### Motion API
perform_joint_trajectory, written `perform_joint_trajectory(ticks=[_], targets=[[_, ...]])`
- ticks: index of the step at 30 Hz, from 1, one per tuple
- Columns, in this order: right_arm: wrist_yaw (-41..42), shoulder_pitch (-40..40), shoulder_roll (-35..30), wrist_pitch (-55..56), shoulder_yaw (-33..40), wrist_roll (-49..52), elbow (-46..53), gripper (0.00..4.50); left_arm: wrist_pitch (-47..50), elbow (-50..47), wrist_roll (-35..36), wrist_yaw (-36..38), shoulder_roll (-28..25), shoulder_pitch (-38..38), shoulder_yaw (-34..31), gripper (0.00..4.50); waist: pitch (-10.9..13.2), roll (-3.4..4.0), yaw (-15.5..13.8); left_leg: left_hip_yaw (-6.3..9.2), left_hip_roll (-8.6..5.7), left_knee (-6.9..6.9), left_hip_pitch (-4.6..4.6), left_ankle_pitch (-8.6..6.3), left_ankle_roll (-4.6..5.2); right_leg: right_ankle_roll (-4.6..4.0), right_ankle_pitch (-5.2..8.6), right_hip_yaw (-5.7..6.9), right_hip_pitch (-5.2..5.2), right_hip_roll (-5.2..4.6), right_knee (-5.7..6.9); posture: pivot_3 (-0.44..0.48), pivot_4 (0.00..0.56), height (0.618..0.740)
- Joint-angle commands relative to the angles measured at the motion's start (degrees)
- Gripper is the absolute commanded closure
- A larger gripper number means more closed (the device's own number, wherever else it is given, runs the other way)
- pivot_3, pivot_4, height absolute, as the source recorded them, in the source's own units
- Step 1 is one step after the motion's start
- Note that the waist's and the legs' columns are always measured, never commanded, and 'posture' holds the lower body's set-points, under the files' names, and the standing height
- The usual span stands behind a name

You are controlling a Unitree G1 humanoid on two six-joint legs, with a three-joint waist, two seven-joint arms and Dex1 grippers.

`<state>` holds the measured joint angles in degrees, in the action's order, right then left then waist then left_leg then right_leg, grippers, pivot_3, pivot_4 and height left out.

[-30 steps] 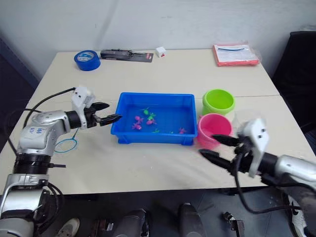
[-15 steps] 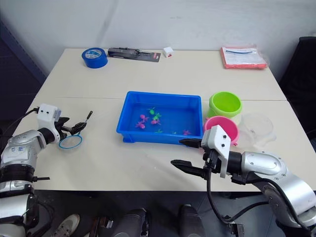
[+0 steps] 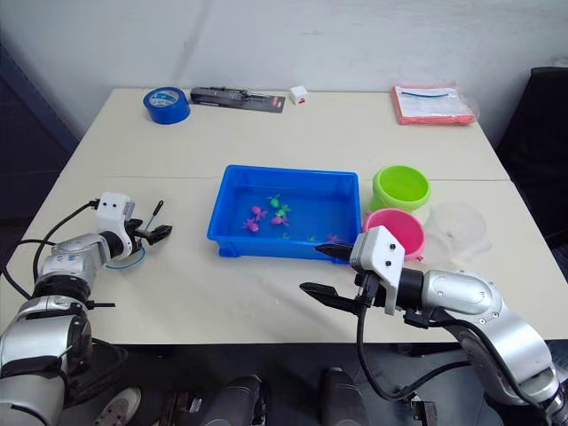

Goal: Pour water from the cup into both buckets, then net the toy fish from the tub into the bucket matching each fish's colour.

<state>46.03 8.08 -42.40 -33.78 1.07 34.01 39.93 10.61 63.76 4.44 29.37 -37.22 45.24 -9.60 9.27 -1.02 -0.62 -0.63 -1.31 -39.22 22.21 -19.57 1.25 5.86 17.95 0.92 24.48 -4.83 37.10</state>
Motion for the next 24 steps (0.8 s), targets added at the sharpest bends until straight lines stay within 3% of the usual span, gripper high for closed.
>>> perform_joint_trajectory(ticks=[1,4,12,20,24], targets=[[-0.6,1.1,0.2,0.3,0.2,0.1,0.3,0.06,0.3,2.4,-0.9,-1.3,-0.5,-0.6,0.2,0.00,0.0,-0.01,0.1,0.00,0.00,0.00,-0.01,0.00,0.00,0.00,0.00,0.03,0.00,-0.07,0.01,0.000,0.150,0.737],[-0.7,1.3,-0.1,0.2,0.6,0.5,0.2,0.00,0.0,2.6,-0.9,-0.9,-0.7,-0.9,0.0,0.79,0.0,-0.01,0.2,-0.01,-0.01,0.00,-0.03,0.00,0.00,0.00,0.00,0.28,0.00,-0.36,0.04,0.000,0.150,0.737],[-0.9,1.5,-0.3,0.1,1.0,0.8,-0.2,0.00,-0.8,3.2,-0.7,-0.3,-0.7,-1.0,-0.4,4.36,0.0,-0.01,0.3,-0.07,-0.16,0.00,-0.07,0.00,0.01,0.00,0.00,0.66,0.00,-0.61,0.17,0.000,0.150,0.737],[-1.2,1.3,-0.2,0.5,1.4,0.4,-0.7,0.00,-3.7,2.9,-0.5,-2.0,-1.9,-0.6,-1.3,4.44,0.0,-0.02,0.4,-0.07,-0.18,-0.01,-0.09,-0.01,0.02,0.00,0.00,1.59,0.00,-0.84,0.25,0.000,0.150,0.737],[-1.0,1.3,-0.3,-0.3,2.1,1.9,-1.2,0.00,-8.1,-3.7,4.7,0.5,-5.0,1.9,-6.7,4.44,0.1,-0.21,0.7,-0.07,-0.12,-0.03,-0.07,-0.01,0.01,0.00,0.00,2.01,0.00,-0.96,0.24,0.000,0.150,0.737]])
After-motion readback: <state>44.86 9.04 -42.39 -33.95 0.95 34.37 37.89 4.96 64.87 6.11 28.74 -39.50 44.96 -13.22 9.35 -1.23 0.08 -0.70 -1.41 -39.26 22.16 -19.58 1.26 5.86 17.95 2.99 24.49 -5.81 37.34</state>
